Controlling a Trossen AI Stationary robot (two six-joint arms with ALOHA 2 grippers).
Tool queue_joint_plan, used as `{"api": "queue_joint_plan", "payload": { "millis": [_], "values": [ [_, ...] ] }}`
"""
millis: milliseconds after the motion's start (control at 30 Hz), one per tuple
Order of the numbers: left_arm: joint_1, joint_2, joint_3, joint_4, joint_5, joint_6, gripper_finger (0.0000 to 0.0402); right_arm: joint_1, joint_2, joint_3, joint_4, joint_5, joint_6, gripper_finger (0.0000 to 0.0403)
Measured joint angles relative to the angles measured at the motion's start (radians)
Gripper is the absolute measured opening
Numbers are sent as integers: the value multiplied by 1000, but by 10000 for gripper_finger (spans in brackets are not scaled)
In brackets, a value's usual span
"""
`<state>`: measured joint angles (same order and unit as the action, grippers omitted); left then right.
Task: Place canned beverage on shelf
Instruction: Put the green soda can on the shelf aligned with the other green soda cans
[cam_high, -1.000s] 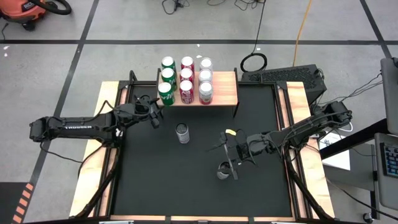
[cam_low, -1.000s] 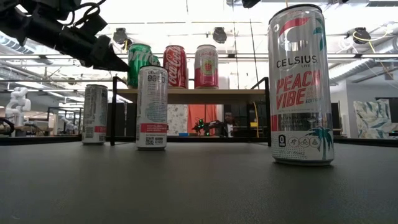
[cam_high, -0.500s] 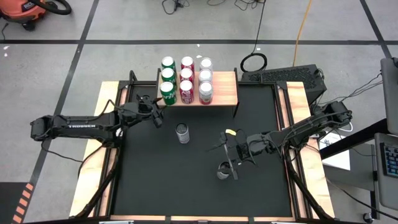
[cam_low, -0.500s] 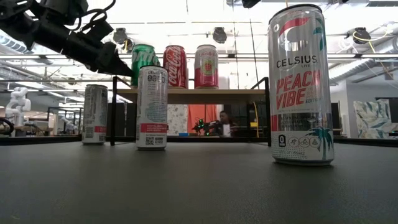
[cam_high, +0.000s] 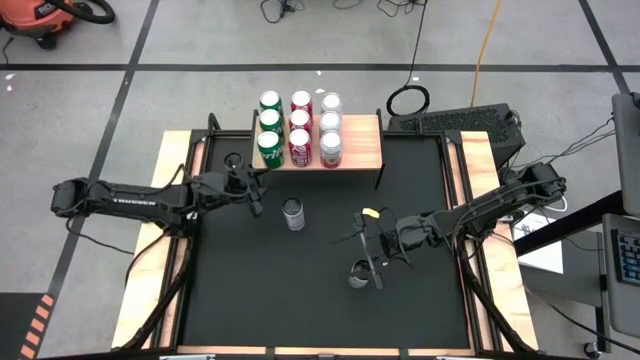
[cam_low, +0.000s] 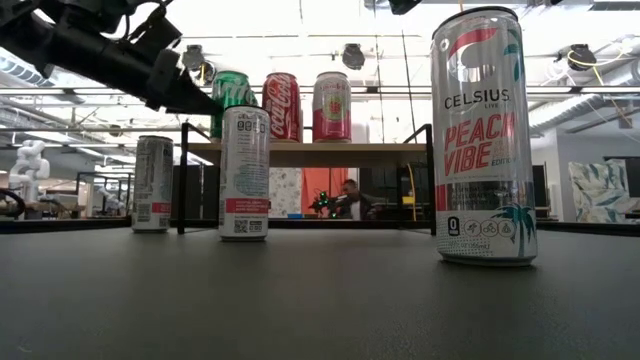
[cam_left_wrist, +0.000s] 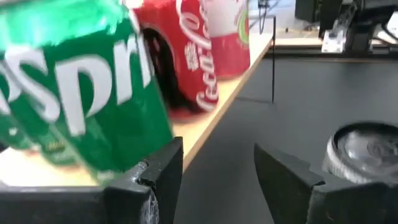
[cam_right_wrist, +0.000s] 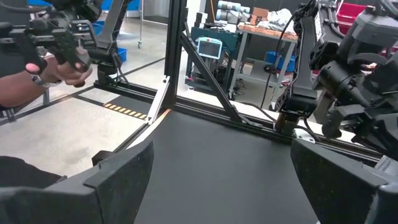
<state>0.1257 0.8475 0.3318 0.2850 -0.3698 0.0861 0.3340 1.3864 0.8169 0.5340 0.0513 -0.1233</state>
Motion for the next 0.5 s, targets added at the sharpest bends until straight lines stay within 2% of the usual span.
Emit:
{"api": "queue_joint_plan", "payload": {
  "millis": [333,500],
  "values": [
    [11,152,0,193,-1,87,198,0,0,0,-4,0,-11,359],
    [29,184,0,212,-2,88,198,0,0,0,-6,0,-13,359]
  ]
}}
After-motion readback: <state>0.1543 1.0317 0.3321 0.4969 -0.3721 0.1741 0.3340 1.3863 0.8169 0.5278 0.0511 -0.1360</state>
